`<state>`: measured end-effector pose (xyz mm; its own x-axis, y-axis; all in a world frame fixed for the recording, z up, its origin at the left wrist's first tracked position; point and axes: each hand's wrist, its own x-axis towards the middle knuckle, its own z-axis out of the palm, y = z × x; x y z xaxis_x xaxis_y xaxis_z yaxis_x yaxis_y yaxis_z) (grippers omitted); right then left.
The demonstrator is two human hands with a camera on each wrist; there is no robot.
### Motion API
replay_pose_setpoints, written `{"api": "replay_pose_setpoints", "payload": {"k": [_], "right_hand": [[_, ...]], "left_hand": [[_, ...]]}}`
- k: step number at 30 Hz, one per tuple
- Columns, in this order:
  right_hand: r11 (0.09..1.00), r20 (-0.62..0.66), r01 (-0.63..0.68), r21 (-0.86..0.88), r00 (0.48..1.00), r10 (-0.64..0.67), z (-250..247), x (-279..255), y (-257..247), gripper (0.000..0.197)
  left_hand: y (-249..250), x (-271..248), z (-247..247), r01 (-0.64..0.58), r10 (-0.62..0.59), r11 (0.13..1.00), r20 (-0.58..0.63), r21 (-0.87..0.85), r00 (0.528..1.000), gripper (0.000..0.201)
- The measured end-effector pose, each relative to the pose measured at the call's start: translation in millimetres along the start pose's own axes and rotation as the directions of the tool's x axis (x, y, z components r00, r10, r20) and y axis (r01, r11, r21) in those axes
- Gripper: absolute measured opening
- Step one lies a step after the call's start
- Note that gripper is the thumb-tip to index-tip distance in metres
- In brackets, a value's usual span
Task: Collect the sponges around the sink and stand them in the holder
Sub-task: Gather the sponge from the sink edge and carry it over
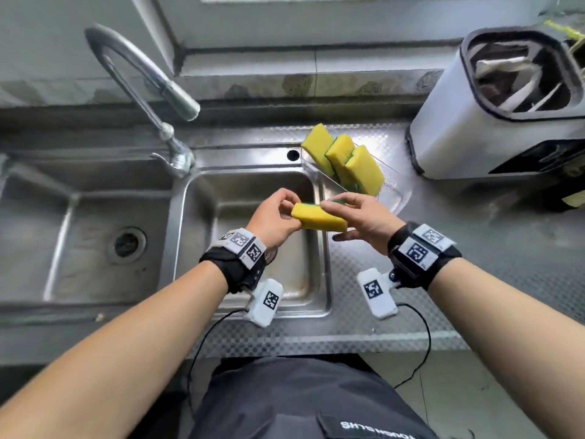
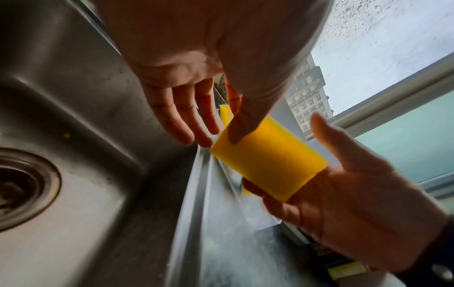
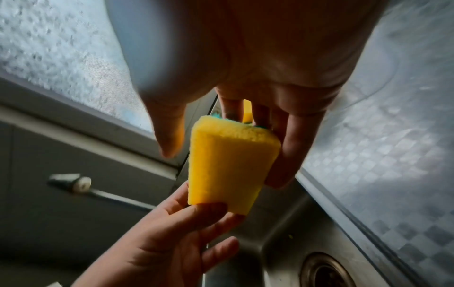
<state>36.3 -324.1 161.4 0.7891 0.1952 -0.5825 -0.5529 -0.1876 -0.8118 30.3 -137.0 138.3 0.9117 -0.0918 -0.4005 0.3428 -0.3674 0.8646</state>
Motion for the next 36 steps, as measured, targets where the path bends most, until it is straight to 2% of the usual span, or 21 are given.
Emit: {"api": "replay_pose_setpoints", "payload": {"k": [3,5,7,10,15,19,22,25,30,33,34,36], "right_hand": [[0.949,0.048,0.117,-0.292,0.993,-0.108,17,14,3,0.034],[0.804,0.082,0.185,-0.565,0.982,-0.168,22,23,5,0.038],[0.636,0.089,0.196,-0.746,0.976,-0.196,26,34,8,0.040],[0.497,0.086,0.169,-0.851,0.979,-0.187,23,44,15,0.043],[0.249,0.260,0.284,-0.926,0.958,-0.123,21,32,39,0.038],[0.132,0.349,0.353,-0.926,0.936,-0.057,29,6,54,0.033],[0.095,0.399,0.398,-0.913,0.917,0.000,37,-12,64,0.027],[0.109,0.398,0.390,-0.914,0.916,0.059,43,-30,78,0.033],[0.144,0.360,0.356,-0.923,0.933,0.003,40,-40,83,0.043],[0.081,0.317,0.323,-0.943,0.945,-0.082,40,-42,85,0.044],[0.085,0.296,0.304,-0.949,0.951,-0.092,43,-45,89,0.044],[0.164,0.255,0.263,-0.951,0.965,-0.068,55,-52,99,0.046]], "left_hand": [[-18,-6,-10,0.018,-0.018,0.999,-0.005,0.037,1.000,0.028],[-30,-8,-13,0.063,-0.062,0.997,-0.029,0.046,0.998,0.027],[-45,-10,-18,0.115,-0.111,0.992,-0.069,0.060,0.991,0.024],[-64,-17,-23,0.175,-0.170,0.983,-0.090,0.047,0.981,0.020],[-87,-29,-25,0.251,-0.251,0.968,-0.020,0.000,0.968,0.016],[-86,-26,-11,0.309,-0.310,0.945,0.012,-0.103,0.951,0.023],[-82,-23,-1,0.350,-0.349,0.919,0.034,-0.183,0.936,0.014],[-81,-21,3,0.388,-0.383,0.899,0.063,-0.202,0.922,0.007],[-90,-31,-2,0.439,-0.434,0.863,0.078,-0.251,0.898,0.005],[-102,-41,-10,0.454,-0.451,0.851,0.075,-0.266,0.889,0.005],[-106,-44,-12,0.458,-0.455,0.848,0.076,-0.265,0.887,0.005],[-112,-49,-19,0.462,-0.457,0.849,0.082,-0.256,0.886,0.006]]}}
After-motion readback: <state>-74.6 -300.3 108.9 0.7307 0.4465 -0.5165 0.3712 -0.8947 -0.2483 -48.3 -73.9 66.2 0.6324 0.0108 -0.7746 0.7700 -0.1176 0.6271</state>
